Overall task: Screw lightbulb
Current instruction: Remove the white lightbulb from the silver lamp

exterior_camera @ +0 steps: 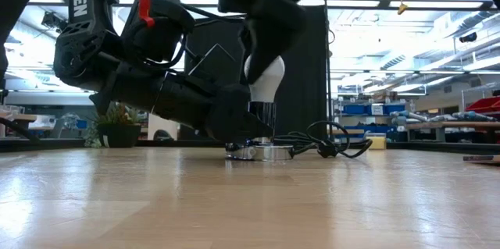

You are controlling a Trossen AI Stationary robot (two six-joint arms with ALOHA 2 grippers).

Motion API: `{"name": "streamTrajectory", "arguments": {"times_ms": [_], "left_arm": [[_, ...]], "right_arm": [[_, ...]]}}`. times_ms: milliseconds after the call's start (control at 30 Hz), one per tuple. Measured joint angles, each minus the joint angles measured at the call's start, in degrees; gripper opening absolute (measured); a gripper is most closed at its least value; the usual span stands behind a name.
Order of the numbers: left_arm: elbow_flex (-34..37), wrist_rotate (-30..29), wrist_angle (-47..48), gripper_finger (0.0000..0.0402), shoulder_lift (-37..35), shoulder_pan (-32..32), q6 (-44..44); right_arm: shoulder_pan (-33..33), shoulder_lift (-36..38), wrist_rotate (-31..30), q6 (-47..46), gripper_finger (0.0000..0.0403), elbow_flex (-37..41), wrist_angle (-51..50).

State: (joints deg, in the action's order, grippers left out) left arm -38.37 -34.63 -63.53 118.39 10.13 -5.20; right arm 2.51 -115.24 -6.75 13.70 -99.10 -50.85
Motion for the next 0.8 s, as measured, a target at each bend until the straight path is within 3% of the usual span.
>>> {"name": "streamTrajectory", "arguments": {"times_ms": [200, 433, 800], "left_arm": [[0.0, -0.07, 0.04, 0.0191, 0.0, 0.0, -0.51], [0.0, -0.15, 0.07, 0.0191, 0.0, 0.0, -1.08], [0.0, -0.26, 0.2, 0.0191, 0.0, -0.02, -1.08]], "right_arm": [[-1.62, 0.0, -2.57, -26.43, 0.0387, -1.74, -1.29], [-2.0, 0.0, -2.57, -48.84, 0.0374, -2.13, -7.14], [-1.45, 0.0, -2.77, -55.69, 0.0373, -2.11, -7.65]]}}
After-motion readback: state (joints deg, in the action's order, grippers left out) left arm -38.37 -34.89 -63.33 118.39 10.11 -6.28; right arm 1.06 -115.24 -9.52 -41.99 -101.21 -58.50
